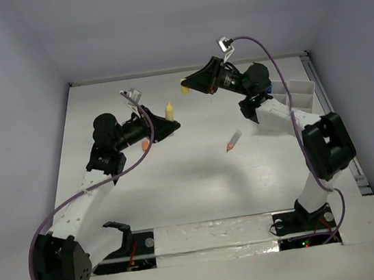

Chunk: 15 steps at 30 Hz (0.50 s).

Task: Sort the stationery into containers
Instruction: Close the pen cap on the pen.

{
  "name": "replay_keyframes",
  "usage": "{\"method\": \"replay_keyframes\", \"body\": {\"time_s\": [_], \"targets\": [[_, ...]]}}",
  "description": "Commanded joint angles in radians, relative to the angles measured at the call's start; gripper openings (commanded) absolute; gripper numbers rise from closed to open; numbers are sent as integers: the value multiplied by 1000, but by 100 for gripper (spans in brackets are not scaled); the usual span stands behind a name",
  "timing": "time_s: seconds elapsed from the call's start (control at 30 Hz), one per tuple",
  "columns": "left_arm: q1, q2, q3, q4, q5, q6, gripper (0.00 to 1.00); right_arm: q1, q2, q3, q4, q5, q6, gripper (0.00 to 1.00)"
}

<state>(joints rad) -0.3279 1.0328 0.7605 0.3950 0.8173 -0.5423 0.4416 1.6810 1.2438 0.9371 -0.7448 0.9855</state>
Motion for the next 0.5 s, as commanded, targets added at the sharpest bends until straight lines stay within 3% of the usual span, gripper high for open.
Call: {"method": "replay_keyframes", "body": {"time_s": [0.0,0.13,0.47], "targets": [[10,38,82,180,134,-94,0,8,54,19,357,-110,229,0],[10,70,33,362,175,-211,0,8,80,43,399,-97,251,0],[10,127,-9,553,223,-352,0,19,131,69,537,-67,364,0]]}}
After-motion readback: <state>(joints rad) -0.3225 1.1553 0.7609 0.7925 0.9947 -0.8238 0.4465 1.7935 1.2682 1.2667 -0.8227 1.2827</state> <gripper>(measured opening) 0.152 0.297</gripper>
